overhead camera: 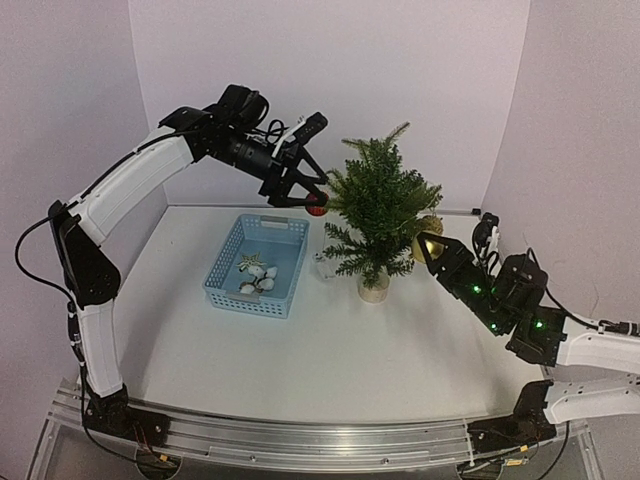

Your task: Decorate the small christmas tree

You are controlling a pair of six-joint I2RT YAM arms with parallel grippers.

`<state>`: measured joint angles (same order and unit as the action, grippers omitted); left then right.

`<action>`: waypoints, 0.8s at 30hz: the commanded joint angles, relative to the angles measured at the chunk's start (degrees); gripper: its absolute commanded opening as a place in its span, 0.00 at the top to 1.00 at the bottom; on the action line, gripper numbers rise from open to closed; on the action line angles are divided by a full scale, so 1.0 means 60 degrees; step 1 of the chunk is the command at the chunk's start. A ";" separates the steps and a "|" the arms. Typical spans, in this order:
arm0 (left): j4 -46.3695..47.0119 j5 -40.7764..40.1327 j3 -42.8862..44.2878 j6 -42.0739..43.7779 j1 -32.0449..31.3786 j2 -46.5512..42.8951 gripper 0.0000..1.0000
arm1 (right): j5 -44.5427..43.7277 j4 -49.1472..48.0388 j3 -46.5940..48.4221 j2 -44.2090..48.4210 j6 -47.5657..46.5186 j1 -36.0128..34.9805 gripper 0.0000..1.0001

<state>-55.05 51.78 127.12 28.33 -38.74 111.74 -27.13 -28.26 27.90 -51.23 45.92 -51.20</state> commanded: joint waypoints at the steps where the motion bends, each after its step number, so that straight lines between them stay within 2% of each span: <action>1: 0.1145 -0.0204 0.0730 -0.0521 -0.0093 0.0138 0.17 | -0.0599 -0.0115 0.0022 0.0172 0.0190 -0.0032 0.76; 6: 0.2113 -0.0705 0.0830 -0.1246 -0.0121 0.0196 0.16 | -0.0561 0.0001 0.0144 0.0443 0.0161 -0.0036 0.77; 10: 0.3237 -0.1549 0.1161 -0.1906 -0.0136 0.0293 0.11 | -0.0598 0.0534 0.0089 0.0742 0.0368 -0.0036 0.78; 14: 0.3712 -0.2413 0.2365 -0.2743 -0.0168 0.0989 0.06 | -0.0520 0.0794 0.0128 0.0878 0.0311 -0.0034 0.78; 17: 0.4503 -0.2846 0.2711 -0.3290 -0.0281 0.1441 0.10 | -0.0576 0.1177 0.0234 0.0955 0.0253 -0.0036 0.78; 24: 0.5432 -0.3360 0.2816 -0.3295 -0.0895 0.2095 0.20 | -0.0736 0.1415 0.0222 0.1283 0.0184 -0.0033 0.78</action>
<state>-28.36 34.84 142.50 10.36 -42.05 122.32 -29.97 -20.56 27.85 -45.28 47.22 -51.20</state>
